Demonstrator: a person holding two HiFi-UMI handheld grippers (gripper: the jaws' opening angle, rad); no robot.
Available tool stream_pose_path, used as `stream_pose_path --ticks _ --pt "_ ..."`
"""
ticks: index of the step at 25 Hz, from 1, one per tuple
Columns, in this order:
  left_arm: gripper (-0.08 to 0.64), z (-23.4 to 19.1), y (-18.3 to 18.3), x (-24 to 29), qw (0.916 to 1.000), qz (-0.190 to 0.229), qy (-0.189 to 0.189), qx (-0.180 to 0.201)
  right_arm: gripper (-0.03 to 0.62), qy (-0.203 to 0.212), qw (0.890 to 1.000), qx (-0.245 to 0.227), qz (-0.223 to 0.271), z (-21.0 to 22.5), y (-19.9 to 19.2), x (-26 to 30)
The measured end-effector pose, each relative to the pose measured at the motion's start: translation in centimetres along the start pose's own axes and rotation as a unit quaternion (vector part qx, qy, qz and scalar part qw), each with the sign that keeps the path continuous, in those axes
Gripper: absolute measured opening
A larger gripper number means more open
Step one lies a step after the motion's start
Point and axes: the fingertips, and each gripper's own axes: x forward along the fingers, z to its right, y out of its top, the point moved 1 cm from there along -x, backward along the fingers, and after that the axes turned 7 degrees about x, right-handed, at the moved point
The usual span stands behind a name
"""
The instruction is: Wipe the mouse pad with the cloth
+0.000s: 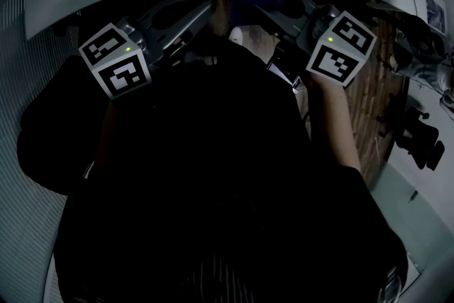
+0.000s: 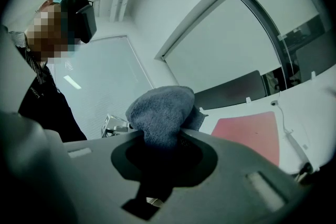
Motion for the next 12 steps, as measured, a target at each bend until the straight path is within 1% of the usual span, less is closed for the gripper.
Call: stream_pose_path --ticks 3,7,12 --pt "0.009 0.5 1.2 0.8 0.9997 0.016 0.01 0.016 0.066 0.017 1.0 0.004 0.001 0.7 0.5 -0.3" --pt "0.009 -0.3 2.3 1.1 0.9989 0.008 0.026 0.037 0.066 0.037 0.999 -0.014 0.001 2.0 3.4 0.2" --pt "0.009 -1.4 3.6 2.6 0.998 0.02 0.048 0.036 0.066 0.062 0.998 -0.023 0.008 4.4 6.6 -0.1"
